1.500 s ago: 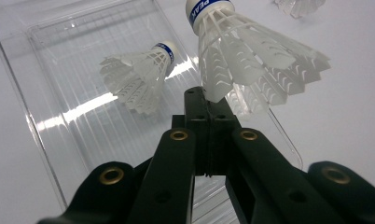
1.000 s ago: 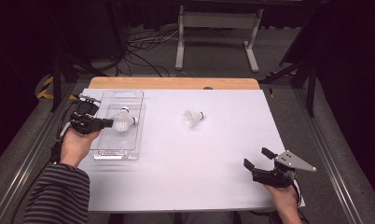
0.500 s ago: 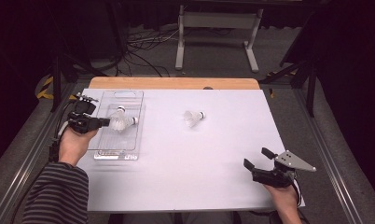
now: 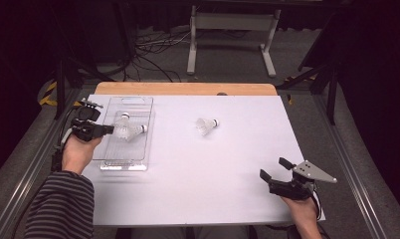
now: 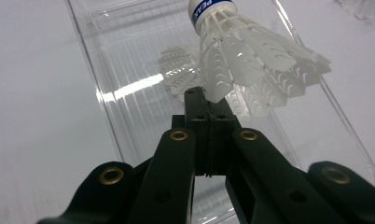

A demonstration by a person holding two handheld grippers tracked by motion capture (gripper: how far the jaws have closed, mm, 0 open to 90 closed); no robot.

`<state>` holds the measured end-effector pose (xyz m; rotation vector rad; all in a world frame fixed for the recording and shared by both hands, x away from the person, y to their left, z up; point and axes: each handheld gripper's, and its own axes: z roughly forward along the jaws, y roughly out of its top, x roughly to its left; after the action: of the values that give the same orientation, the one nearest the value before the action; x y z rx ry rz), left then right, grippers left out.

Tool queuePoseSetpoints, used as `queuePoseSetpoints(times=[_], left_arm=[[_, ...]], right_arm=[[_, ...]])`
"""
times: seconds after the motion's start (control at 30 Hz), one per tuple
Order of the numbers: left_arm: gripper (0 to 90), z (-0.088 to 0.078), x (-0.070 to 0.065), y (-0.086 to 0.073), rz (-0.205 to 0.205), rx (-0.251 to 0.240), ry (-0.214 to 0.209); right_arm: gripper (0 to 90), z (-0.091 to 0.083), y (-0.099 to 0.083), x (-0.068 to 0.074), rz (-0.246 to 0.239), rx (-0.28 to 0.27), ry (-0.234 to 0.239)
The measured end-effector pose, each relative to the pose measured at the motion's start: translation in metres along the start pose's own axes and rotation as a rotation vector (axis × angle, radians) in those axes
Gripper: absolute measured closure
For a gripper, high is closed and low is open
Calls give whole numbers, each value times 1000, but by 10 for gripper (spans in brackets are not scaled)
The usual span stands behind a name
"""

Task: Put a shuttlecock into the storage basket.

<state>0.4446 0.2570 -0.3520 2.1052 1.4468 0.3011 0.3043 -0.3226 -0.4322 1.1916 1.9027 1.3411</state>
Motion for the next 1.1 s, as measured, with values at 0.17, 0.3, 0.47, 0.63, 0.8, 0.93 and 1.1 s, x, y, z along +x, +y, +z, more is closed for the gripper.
queuePoseSetpoints(times=[0.17, 0.3, 0.47, 0.63, 0.8, 0.93, 1.1], left_arm=[[900, 4, 3, 1, -6, 15, 21], [900, 8, 4, 2, -9, 29, 36], [900, 14, 5, 4, -20, 42, 53], [900, 20, 6, 6, -16, 58, 69], [900, 25, 6, 7, -17, 76, 84], [900, 28, 7, 8, -21, 95, 94], [900, 34, 7, 9, -18, 106, 107]], right_arm=[[133, 0, 0, 0, 1, 0, 0], [133, 0, 0, 0, 1, 0, 1], [133, 0, 0, 0, 3, -2, 1], [133, 0, 0, 0, 2, -1, 2], [133, 0, 0, 0, 2, -1, 2], [133, 0, 0, 0, 1, -1, 3], [133, 0, 0, 0, -3, -2, 5]])
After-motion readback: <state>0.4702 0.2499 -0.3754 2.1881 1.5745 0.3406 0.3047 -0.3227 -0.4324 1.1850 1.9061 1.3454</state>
